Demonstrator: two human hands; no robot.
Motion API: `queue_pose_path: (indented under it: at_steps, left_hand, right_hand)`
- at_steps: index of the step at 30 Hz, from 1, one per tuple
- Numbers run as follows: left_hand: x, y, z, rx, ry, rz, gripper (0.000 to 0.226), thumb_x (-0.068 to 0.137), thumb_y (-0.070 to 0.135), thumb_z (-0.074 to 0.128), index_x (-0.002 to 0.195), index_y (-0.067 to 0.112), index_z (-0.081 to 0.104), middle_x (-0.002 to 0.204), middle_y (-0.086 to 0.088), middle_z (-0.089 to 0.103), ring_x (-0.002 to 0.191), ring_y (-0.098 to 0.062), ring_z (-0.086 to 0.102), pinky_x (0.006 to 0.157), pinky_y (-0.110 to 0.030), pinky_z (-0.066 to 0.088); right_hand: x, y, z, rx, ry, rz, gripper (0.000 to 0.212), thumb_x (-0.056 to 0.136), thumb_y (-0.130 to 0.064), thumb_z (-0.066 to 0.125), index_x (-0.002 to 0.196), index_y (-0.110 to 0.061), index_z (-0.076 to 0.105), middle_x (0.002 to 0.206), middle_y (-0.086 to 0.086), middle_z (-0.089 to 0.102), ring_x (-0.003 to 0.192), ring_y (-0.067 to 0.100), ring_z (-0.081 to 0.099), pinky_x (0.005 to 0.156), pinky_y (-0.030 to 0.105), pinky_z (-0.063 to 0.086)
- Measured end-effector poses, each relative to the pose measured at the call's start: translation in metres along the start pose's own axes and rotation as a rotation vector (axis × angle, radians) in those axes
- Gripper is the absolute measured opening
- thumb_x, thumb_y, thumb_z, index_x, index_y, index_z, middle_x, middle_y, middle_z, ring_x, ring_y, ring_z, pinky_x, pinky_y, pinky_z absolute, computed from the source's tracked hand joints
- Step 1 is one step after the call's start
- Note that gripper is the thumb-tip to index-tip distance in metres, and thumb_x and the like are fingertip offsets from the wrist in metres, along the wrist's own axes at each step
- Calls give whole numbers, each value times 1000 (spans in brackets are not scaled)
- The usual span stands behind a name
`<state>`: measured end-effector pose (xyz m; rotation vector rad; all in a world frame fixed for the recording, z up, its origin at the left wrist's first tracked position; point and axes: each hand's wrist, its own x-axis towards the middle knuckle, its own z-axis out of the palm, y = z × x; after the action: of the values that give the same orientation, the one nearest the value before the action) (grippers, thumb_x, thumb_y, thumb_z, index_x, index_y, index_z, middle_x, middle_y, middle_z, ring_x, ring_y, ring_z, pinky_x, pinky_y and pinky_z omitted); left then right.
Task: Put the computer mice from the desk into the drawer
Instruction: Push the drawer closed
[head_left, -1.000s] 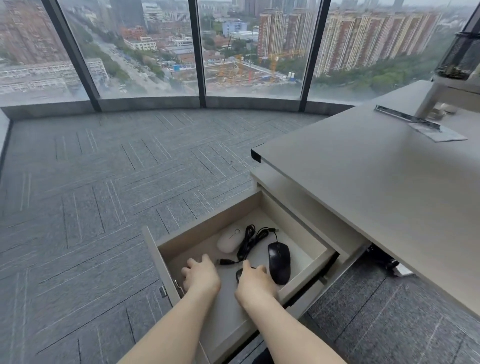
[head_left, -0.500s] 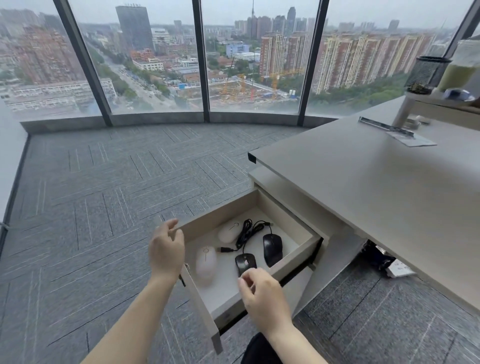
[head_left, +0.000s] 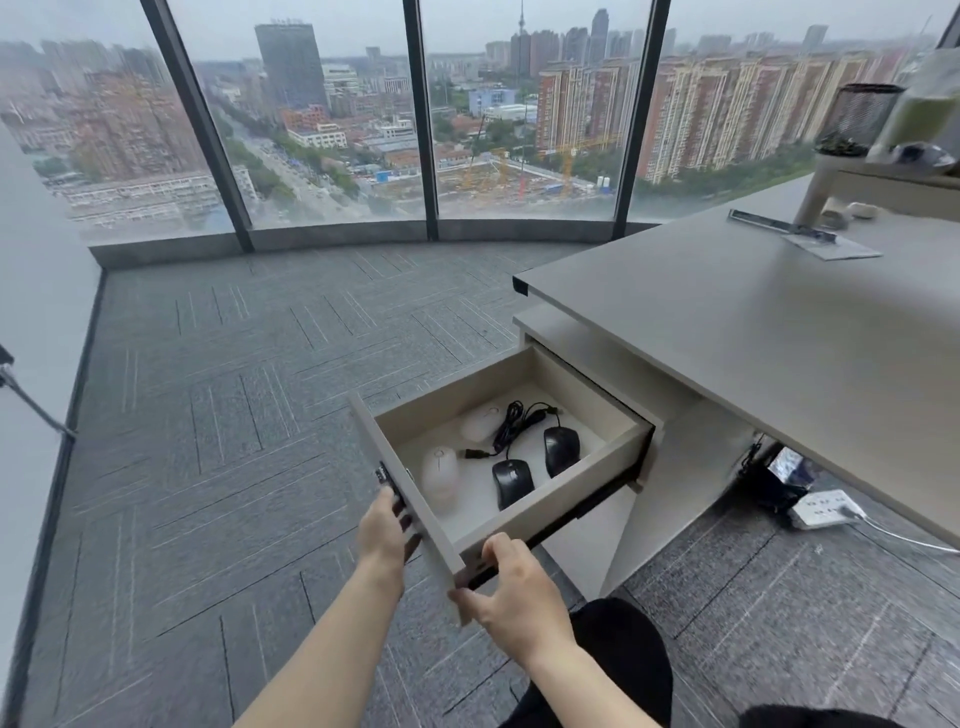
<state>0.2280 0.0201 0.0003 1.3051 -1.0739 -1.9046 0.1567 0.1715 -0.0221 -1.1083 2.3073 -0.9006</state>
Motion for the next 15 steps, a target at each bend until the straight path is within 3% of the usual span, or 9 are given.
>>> queue_pose_path:
  at_steps: [6,11,15]
  left_hand:
    - [14,-10,26,-37,-84,-61,42,98,40,31,127,22,57,121,1,64,118,-20,58,97,-42,48]
    - [29,-10,74,-50,-186,-91,40,99,39,31,131,26,52,125,4,59,124,-20,53,100,-44,46]
    - [47,-13,114,-85,-221,-134,45,100,38,32,136,17,49,134,-3,57,125,-25,53,94,-43,47]
  right_hand:
    - [4,15,-6,50,148,54,26,81,-53,58,89,-34,43,93,-12,59,81,8,58,65,29,53]
    - [26,40,-32,98,263,162,31,83,-51,59,103,-31,47,99,-10,58,84,7,58,68,29,54]
    - [44,64,-55,114,342,287,63,85,-53,56,135,-21,38,127,0,53,107,18,57,79,33,53]
